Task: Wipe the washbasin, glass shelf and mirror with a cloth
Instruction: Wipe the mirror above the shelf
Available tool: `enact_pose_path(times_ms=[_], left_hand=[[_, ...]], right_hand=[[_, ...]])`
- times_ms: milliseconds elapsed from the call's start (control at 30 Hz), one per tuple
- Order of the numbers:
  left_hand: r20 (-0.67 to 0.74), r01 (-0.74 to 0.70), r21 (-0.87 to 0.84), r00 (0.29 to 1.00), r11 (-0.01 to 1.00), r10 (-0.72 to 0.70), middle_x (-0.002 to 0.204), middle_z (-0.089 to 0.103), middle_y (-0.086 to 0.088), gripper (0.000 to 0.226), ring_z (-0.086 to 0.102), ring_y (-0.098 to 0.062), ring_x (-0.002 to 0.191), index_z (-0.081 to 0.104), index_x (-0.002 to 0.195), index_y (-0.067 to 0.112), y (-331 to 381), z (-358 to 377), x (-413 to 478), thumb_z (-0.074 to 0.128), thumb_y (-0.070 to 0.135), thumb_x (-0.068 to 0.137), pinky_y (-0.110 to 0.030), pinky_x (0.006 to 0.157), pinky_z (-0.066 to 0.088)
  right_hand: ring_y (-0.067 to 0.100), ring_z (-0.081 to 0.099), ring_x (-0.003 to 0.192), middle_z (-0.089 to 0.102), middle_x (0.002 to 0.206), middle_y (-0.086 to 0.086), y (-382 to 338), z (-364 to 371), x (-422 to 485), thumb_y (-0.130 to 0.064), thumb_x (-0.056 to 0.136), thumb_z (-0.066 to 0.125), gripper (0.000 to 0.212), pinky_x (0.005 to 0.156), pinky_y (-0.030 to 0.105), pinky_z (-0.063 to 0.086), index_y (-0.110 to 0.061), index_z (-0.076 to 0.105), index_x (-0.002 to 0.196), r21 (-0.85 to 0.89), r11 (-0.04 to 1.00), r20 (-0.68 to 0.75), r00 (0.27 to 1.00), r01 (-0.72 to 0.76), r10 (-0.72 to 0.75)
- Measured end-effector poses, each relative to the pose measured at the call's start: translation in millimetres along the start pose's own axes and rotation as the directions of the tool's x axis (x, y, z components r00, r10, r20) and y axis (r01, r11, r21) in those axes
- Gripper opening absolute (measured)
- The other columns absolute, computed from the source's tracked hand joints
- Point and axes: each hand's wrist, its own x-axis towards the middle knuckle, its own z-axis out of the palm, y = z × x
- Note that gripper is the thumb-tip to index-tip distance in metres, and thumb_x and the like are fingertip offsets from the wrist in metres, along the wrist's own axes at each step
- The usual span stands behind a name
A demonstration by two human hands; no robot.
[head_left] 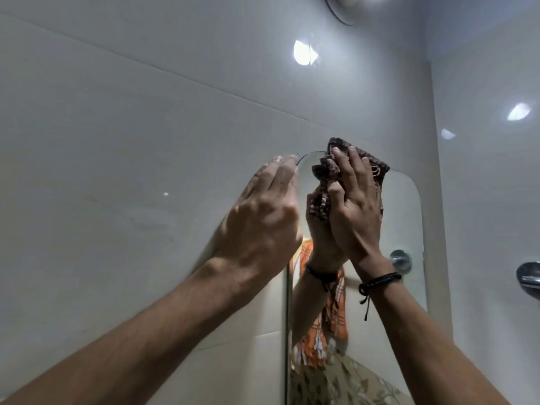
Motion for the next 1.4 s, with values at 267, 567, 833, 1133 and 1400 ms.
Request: enact_pose_path(times_ms=[267,567,833,1133,1400], left_hand=[[-0.052,0.012,-0.077,0.999,0.997,-0.016,0.146,0.049,-0.017,0.057,0.041,-0.029,0.14,0.048,0.142,-0.004,-3,2,1,0.033,0.001,0.087,-0.033,0.122,0.028],[-0.063,-0.022,-0.123,0.998,0.992,0.014,0.142,0.053,-0.018,0.062,0.039,-0.032,0.141,0.052,0.138,-0.007,-4,-1,3,0.023,0.0,0.084,-0.036,0.122,0.029],[-0.12,0.007,-0.173,0.992,0.985,-0.028,0.131,0.06,-0.017,0.064,0.044,-0.031,0.136,0.059,0.13,-0.007,-4,-7,1,0.017,0.002,0.082,-0.026,0.119,0.024],[-0.084,0.003,-0.119,0.996,0.993,-0.013,0.139,0.055,-0.015,0.051,0.042,-0.029,0.138,0.055,0.137,0.001,-3,-3,-1,0.038,0.008,0.089,-0.032,0.119,0.031],[-0.03,0.002,-0.035,1.0,0.999,-0.003,0.141,0.053,-0.017,0.051,0.041,-0.028,0.139,0.053,0.14,-0.001,-3,-3,-2,0.049,-0.002,0.089,-0.033,0.118,0.034]], right_hand=[[0.011,0.011,0.154,0.022,0.166,-0.007,-22,4,-50,-0.037,0.094,0.034,0.059,0.123,0.049,0.019,-0.035,0.036,0.153,0.0,0.979,0.054,0.977,0.205,-0.205],[0.005,0.006,0.154,0.014,0.166,-0.017,-35,10,-59,-0.043,0.093,0.031,0.06,0.121,0.056,0.017,-0.047,0.029,0.153,0.007,1.0,-0.004,1.0,-0.021,0.021],[0.013,0.014,0.154,0.024,0.165,-0.007,-23,3,-99,-0.036,0.092,0.039,0.059,0.119,0.056,0.024,-0.037,0.04,0.15,-0.005,0.99,0.039,0.989,0.141,-0.141],[0.011,0.012,0.154,0.022,0.166,-0.009,-36,13,-100,-0.039,0.094,0.038,0.059,0.119,0.056,0.023,-0.043,0.03,0.152,-0.035,0.996,-0.017,0.996,0.082,-0.082],[0.014,0.013,0.154,0.02,0.166,-0.009,9,1,-29,-0.048,0.093,0.028,0.061,0.121,0.054,0.02,-0.041,0.034,0.153,-0.004,1.0,-0.024,1.0,-0.012,0.012]])
